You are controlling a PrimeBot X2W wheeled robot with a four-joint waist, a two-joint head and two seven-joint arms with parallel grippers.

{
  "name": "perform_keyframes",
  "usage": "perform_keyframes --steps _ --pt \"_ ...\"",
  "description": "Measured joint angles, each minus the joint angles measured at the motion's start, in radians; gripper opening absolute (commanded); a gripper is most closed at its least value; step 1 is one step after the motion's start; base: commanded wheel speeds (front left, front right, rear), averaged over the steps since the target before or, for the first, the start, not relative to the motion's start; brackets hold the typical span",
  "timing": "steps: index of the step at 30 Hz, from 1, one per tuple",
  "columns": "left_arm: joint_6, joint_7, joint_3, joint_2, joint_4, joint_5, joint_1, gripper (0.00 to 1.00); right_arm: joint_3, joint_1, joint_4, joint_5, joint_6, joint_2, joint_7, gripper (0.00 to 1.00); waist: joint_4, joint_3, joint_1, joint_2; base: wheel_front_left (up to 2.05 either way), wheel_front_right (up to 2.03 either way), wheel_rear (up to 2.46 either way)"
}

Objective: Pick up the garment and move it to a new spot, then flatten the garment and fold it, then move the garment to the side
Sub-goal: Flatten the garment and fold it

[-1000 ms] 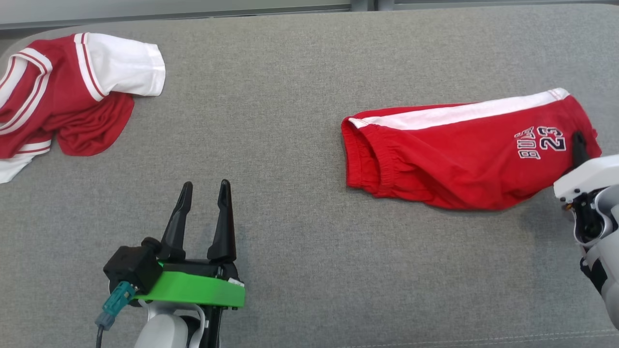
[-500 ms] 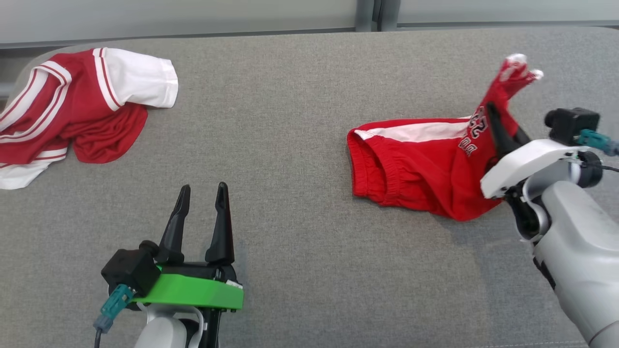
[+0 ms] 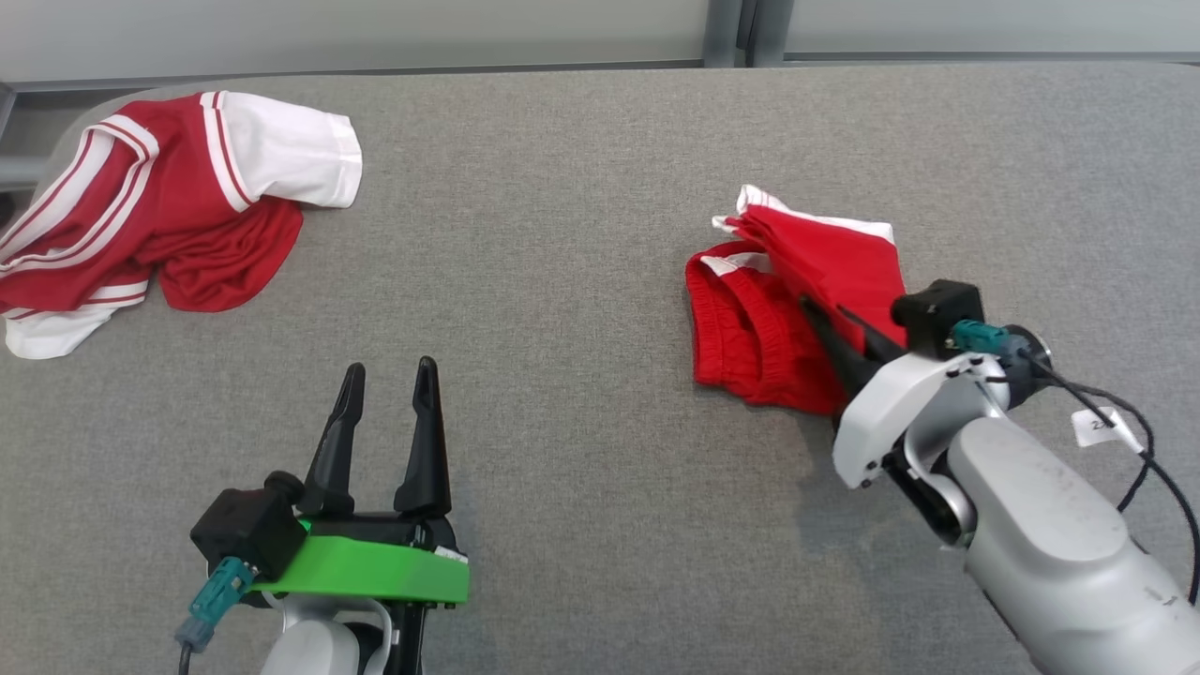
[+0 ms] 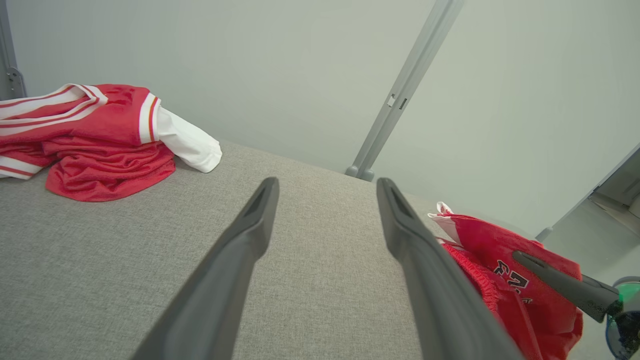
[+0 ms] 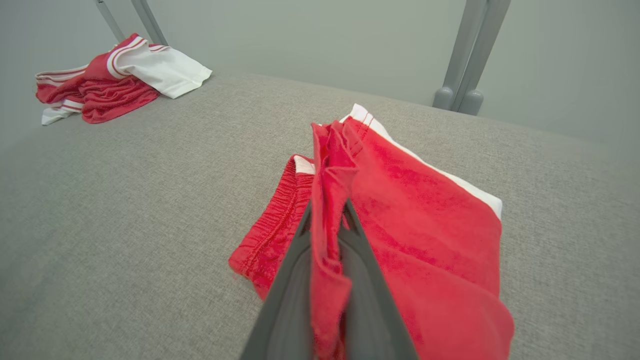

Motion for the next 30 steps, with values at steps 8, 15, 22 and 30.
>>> perform_keyframes --steps 8,15,22,30 --pt "0.000 0.000 -0.004 0.000 0.000 -0.006 0.000 1.00 0.047 0.007 0.036 -0.132 0.000 0.049 0.005 0.00 0.012 0.009 0.0000 0.0000 0.00 0.00 0.00" --pt "0.000 0.000 -0.002 0.000 0.002 -0.008 -0.001 1.00 0.032 -0.006 0.141 -0.258 0.000 0.098 -0.031 0.00 0.026 0.014 0.0000 0.0000 0.00 0.00 0.00" --pt "0.000 0.000 0.000 0.000 0.003 -0.008 -0.002 1.00 0.004 -0.023 0.238 -0.380 0.000 0.146 -0.085 0.91 0.028 0.016 0.0000 0.0000 0.00 0.00 0.00" --pt "0.004 0.000 0.004 0.000 0.002 -0.008 -0.001 1.00 -0.040 -0.017 0.230 -0.426 0.000 0.165 -0.120 1.00 0.013 0.008 0.0000 0.0000 0.00 0.00 0.00"
